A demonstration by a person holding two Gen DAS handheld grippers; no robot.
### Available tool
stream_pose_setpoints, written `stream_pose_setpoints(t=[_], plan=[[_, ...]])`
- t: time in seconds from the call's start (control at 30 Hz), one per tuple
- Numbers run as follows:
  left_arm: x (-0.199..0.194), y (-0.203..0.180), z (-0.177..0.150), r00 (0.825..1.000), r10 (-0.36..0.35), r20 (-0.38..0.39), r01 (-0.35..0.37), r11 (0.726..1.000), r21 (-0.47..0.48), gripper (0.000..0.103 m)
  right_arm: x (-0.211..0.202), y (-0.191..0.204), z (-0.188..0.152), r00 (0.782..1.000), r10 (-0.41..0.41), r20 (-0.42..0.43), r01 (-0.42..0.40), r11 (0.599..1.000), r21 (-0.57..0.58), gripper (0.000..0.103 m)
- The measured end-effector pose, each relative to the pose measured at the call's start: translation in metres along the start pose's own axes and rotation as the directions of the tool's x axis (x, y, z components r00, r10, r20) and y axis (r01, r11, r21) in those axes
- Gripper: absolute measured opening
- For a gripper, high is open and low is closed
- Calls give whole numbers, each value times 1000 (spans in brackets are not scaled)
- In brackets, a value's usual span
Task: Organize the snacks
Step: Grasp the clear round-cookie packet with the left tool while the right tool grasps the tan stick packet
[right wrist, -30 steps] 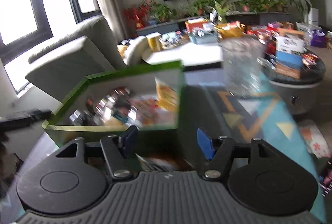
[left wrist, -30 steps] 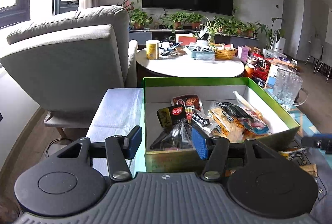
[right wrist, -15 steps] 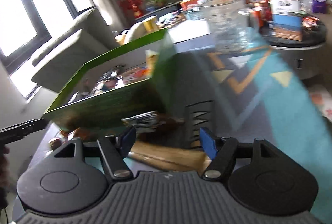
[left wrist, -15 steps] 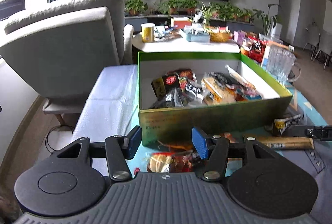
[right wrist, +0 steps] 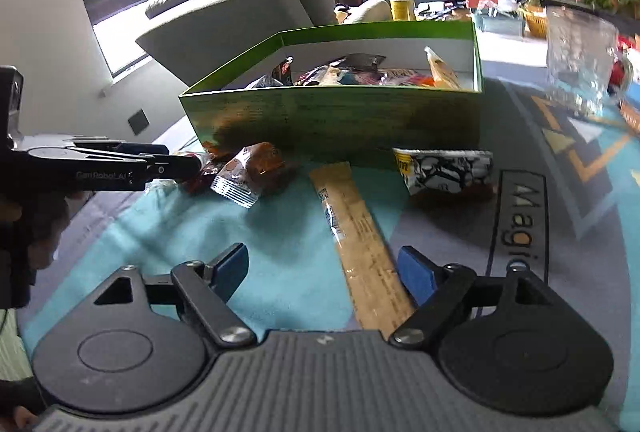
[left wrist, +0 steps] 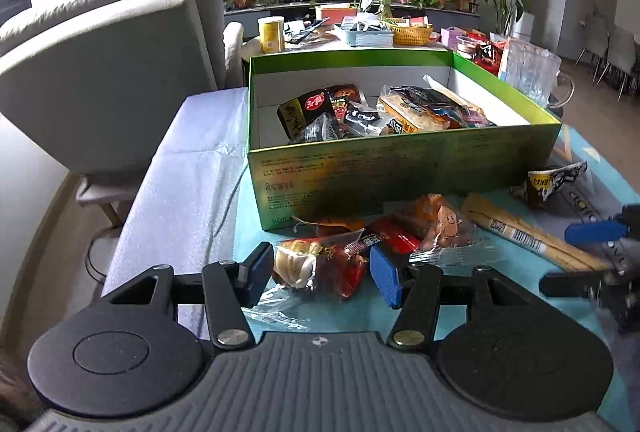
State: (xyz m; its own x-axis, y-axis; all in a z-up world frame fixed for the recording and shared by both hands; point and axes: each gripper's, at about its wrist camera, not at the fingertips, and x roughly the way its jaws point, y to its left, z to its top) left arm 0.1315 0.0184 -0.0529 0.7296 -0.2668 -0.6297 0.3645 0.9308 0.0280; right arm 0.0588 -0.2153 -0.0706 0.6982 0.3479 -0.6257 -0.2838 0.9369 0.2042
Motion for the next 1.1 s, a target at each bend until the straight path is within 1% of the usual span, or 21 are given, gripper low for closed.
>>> stream_pose_setpoints(t=[0.13, 0.2, 0.27, 0.3, 0.33, 0.37, 0.47, 0.53, 0.57, 0.63, 0.7, 0.73, 0.77, 0.8, 0.83, 0.9, 1.0, 1.1], plan=[[0, 0, 2, 1000, 20, 13, -20, 999, 39, 52, 6, -3, 7, 1000, -19, 2, 19, 999, 30, 49], [5, 2, 2, 1000, 9, -13, -8, 998, 69, 59, 8, -1, 8, 999, -33, -2, 33, 999, 14, 49], [11, 2, -2, 999, 20, -25, -17, 995, 102, 60, 11, 0, 8, 999, -43, -11, 43, 999, 7, 49], [13, 3, -4, 999, 26, -28, -23, 994, 103, 62, 12, 0, 7, 999, -46, -15, 46, 999, 11, 50], [15, 4, -5, 999, 16, -34, -13, 996, 93, 62, 12, 0, 6, 999, -50, -9, 50, 999, 10, 49], [19, 7, -6, 999, 6, -48, -3, 997, 75, 64, 12, 0, 6, 998, -55, -7, 55, 998, 7, 50], [25, 13, -8, 998, -8, -58, 10, 1000, 25, 67, 15, 4, 6, 997, -78, -3, 78, 997, -13, 50], [27, 18, -7, 998, -22, -59, 21, 1000, -13, 66, 18, 9, 6, 994, -106, -2, 106, 993, -42, 50], [27, 20, -7, 998, -23, -56, 21, 999, -32, 61, 19, 11, 6, 993, -121, -1, 121, 991, -59, 50], [27, 23, -7, 999, -22, -50, 20, 998, -55, 58, 22, 14, 5, 988, -152, 8, 152, 985, -85, 49], [26, 22, -6, 999, -16, -50, 14, 999, -52, 55, 22, 15, 5, 984, -179, 20, 181, 978, -102, 49], [25, 21, -6, 999, -15, -51, 13, 999, -49, 54, 22, 13, 6, 985, -174, 17, 175, 980, -91, 49], [24, 20, -7, 999, -14, -50, 12, 999, -51, 53, 21, 13, 7, 983, -185, 13, 186, 979, -83, 48], [23, 19, -8, 999, -18, -48, 15, 998, -55, 52, 20, 12, 8, 981, -193, 10, 193, 978, -75, 39], [20, 19, -9, 999, -28, -41, 26, 998, -63, 51, 19, 11, 9, 983, -185, 6, 185, 981, -59, 34], [16, 17, -11, 998, -51, -27, 49, 996, -77, 47, 14, 8, 9, 985, -175, 2, 175, 984, -17, 31], [4, 11, -12, 998, -64, 5, 65, 996, -66, 47, 7, 8, 10, 988, -153, 13, 152, 988, 21, 29], [-7, 6, -8, 997, -66, 35, 68, 997, -44, 47, -5, 13, 13, 989, -139, 49, 137, 990, 36, 28]])
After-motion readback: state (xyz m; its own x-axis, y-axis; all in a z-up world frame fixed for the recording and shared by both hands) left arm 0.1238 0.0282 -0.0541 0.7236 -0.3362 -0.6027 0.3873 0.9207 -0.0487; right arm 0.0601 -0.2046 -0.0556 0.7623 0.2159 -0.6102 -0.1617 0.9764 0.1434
